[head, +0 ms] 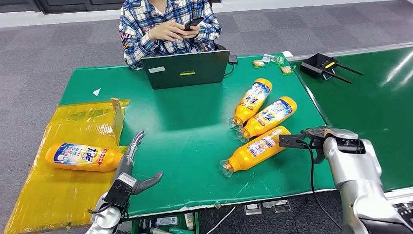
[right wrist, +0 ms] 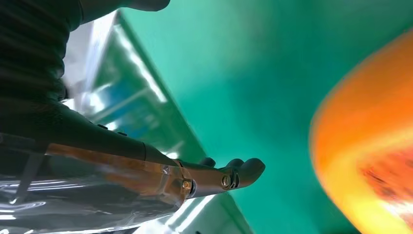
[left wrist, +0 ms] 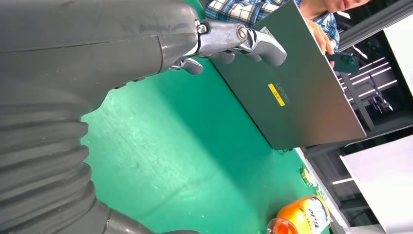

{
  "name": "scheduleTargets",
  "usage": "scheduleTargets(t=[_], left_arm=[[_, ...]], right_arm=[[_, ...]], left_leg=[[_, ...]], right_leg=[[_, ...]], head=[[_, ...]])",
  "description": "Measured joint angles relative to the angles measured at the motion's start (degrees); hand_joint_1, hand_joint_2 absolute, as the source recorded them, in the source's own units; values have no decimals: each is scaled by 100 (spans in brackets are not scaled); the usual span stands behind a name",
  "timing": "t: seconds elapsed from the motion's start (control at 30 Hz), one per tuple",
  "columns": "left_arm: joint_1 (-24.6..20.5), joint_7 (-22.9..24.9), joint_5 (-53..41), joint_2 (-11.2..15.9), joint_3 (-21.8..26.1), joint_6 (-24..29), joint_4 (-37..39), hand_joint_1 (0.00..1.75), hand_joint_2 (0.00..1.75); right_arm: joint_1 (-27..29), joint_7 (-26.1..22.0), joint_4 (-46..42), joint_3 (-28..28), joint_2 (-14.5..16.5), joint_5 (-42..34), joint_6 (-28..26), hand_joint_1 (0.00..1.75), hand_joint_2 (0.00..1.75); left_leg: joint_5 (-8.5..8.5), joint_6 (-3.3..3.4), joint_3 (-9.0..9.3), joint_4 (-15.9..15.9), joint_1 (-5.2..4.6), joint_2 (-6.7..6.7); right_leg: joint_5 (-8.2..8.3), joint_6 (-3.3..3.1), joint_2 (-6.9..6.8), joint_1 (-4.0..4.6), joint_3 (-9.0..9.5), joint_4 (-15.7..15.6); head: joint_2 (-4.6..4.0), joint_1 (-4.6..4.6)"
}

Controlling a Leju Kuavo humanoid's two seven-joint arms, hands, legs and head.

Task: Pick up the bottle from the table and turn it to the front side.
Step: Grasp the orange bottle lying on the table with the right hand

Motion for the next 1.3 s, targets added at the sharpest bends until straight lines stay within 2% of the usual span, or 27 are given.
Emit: scheduleTargets(t=[0.17, 0.37, 0.47, 0.63, 0.8, 1.03, 1.17, 1.3], left_arm=[[8, 0, 89, 5, 0, 14, -2, 0, 175], [42, 0, 143, 19, 0, 56, -5, 0, 175], [47, 0, 157, 25, -1, 65, -6, 0, 175], [36, 0, 188, 37, -10, 116, -1, 0, 175], [-7, 0, 279, 62, -79, 181, 3, 0, 175], [-84, 0, 358, 86, -203, 219, 11, 0, 175], [-160, 0, 370, 90, -251, 242, 52, 0, 175], [-187, 0, 368, 91, -289, 257, 71, 0, 175]], right_arm=[[-635, 481, 870, 963, -297, 3, 0, 0, 175], [-1044, 682, 1350, 1774, -436, 9, 0, 0, 175], [-995, 683, 1091, 1881, -446, -1, 0, 0, 175], [-708, 488, -216, 1869, -451, -34, 0, 0, 175], [-598, -157, -1272, 1809, -345, -311, 0, 0, 175], [-614, -776, -1741, 1687, -41, -701, 0, 0, 175], [-581, -1688, -1965, 1259, 404, -1088, 0, 0, 175], [-573, -1847, -1973, 898, 777, -1006, 0, 0, 175]], left_leg=[[6, 3, 0, 0, 0, -13], [10, 2, 1, 0, 0, -35], [13, 2, 0, 0, 0, -40], [14, 1, -1, 0, 0, -42], [18, 2, -2, 0, 1, -43], [25, 8, -2, 0, 0, -52], [23, 5, 3, 0, 1, -33], [25, 2, 2, 0, 7, -36]], right_leg=[[0, 0, -8, -1, 4, 1], [0, 0, -33, 0, 10, 1], [0, 0, -43, 0, 9, 1], [0, -1, -46, 1, 8, 1], [0, -1, -50, 1, 10, 2], [0, 0, -60, 0, 14, 1], [2, -2, -40, 2, 8, 1], [1, -3, -43, 7, 8, 1]], head=[[-1, 0], [-1, 0], [-2, 0], [-1, 0], [0, 0], [0, 0], [-1, 0], [0, 0]])
